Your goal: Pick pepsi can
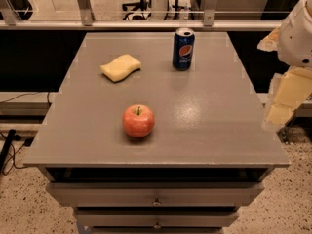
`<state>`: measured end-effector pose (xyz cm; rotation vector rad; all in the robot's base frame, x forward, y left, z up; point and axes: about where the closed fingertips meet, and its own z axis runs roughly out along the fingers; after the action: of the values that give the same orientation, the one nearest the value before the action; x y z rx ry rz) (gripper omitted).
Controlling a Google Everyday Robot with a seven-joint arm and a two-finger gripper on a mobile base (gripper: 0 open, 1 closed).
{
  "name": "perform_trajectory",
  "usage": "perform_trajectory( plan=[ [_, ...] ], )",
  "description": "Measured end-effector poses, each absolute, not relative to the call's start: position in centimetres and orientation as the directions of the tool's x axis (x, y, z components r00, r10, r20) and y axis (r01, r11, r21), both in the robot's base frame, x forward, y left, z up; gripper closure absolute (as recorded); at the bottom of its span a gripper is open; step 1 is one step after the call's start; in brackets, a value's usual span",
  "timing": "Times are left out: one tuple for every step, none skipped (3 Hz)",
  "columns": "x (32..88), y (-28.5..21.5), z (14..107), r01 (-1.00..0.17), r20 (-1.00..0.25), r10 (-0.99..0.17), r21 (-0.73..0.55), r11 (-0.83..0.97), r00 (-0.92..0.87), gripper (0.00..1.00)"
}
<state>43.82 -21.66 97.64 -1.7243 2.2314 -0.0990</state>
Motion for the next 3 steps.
perform_trajectory(
  plan=[
    [43.8, -21.7, 97.6, -0.931, -0.207, -0.953, -0.246, 0.27, -0.221, 0.0],
    [43.9, -21.4, 97.6, -0.932, -0.228, -0.949, -0.243, 0.27, -0.216, 0.0],
    [45.4, -19.7, 95.9, -0.933, -0.293, -0.934, -0.23, 0.278, -0.206, 0.0]
  ],
)
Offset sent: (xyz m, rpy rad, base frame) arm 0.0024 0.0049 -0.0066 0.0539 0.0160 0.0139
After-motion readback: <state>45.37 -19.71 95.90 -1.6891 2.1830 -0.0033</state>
